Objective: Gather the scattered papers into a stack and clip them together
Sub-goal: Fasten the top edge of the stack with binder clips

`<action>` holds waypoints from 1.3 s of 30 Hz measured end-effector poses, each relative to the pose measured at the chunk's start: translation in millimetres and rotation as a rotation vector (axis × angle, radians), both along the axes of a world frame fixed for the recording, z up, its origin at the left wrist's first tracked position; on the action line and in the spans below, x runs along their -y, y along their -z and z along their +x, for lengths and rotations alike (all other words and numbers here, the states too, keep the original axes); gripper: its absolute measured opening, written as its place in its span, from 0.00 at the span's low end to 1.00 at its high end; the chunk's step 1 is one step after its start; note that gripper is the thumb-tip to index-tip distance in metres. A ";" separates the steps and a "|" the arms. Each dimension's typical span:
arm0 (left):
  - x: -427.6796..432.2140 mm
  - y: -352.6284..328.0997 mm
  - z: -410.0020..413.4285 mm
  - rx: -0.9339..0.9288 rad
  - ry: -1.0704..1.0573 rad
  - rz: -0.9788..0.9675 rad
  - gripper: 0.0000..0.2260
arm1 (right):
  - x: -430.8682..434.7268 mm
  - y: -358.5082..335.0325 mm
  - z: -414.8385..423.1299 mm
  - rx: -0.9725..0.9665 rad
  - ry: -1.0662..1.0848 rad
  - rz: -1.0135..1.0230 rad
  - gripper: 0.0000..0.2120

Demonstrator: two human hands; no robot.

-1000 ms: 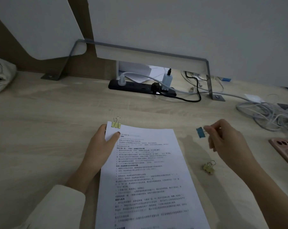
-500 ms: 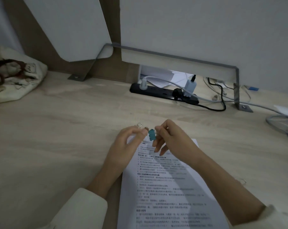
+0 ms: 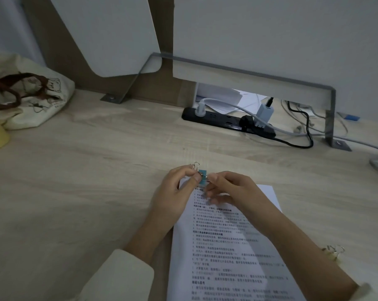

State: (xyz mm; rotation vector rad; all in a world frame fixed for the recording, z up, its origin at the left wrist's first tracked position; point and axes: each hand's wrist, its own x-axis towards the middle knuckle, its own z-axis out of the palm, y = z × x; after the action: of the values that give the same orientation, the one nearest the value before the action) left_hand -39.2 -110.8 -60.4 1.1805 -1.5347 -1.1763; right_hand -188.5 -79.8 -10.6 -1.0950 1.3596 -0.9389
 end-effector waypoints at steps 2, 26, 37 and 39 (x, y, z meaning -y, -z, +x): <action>-1.6 -1.3 -1.2 0.016 0.004 -0.001 0.06 | 0.4 2.9 -2.0 0.025 0.028 -0.021 0.14; 2.1 -9.4 -11.9 0.038 0.076 0.276 0.02 | 20.7 3.1 -42.6 -0.716 -0.040 -0.259 0.09; 0.7 -14.1 -8.0 0.002 0.095 0.312 0.07 | 27.6 -14.9 -54.6 -0.710 -0.036 -0.315 0.03; 1.2 -14.5 -7.0 -0.022 0.094 0.320 0.07 | 30.2 -30.8 -60.5 -0.759 -0.101 -0.324 0.02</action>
State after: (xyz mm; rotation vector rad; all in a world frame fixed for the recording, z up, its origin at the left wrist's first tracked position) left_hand -46.2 -112.0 -45.9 1.3062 -1.4334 -1.5352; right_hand -248.9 -110.0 20.2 -1.8741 1.7596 -0.7007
